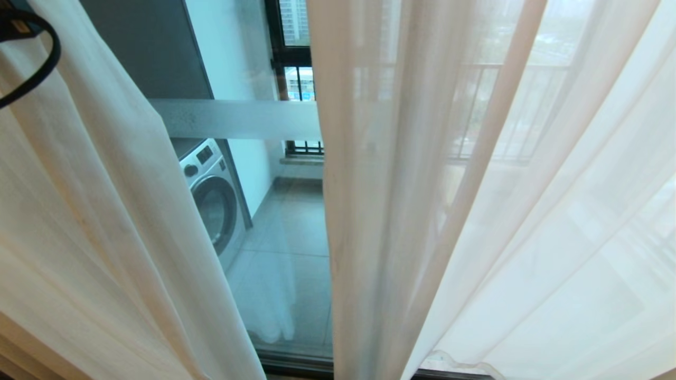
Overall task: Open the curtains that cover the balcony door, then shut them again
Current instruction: Close the inner curtains on both sides
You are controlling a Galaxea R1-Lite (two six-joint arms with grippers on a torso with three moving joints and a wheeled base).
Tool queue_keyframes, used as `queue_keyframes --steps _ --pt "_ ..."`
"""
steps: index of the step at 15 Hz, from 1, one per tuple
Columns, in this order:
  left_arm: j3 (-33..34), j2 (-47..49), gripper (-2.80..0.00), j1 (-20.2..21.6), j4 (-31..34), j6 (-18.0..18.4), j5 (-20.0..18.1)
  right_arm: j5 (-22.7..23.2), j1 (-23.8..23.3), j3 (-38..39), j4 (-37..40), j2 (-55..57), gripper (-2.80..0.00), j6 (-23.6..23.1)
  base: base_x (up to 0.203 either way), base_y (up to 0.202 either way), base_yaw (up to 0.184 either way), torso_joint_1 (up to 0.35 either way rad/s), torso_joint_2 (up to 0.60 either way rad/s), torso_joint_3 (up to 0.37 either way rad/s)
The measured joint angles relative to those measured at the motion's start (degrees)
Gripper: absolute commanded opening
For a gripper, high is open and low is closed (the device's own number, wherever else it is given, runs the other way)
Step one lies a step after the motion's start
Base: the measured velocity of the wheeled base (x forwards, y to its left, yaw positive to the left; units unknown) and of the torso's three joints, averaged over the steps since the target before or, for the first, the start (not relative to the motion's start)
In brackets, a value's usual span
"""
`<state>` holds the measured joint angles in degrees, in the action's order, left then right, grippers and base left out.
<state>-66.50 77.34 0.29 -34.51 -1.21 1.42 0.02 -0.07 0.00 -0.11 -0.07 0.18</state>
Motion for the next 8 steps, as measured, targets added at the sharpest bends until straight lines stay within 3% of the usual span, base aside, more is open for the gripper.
queue_keyframes --steps 5,8 --pt "-0.12 0.0 -2.8 -0.31 0.2 0.36 -0.26 -0.02 -0.04 0.0 -0.02 0.0 -2.8 0.0 0.0 0.0 0.0 0.0 0.0 0.0" --pt "-0.36 0.02 -2.8 -2.98 0.52 0.37 -0.21 -0.02 -0.04 0.0 -0.05 0.0 -2.8 -0.02 0.0 0.0 0.0 0.0 0.0 0.0"
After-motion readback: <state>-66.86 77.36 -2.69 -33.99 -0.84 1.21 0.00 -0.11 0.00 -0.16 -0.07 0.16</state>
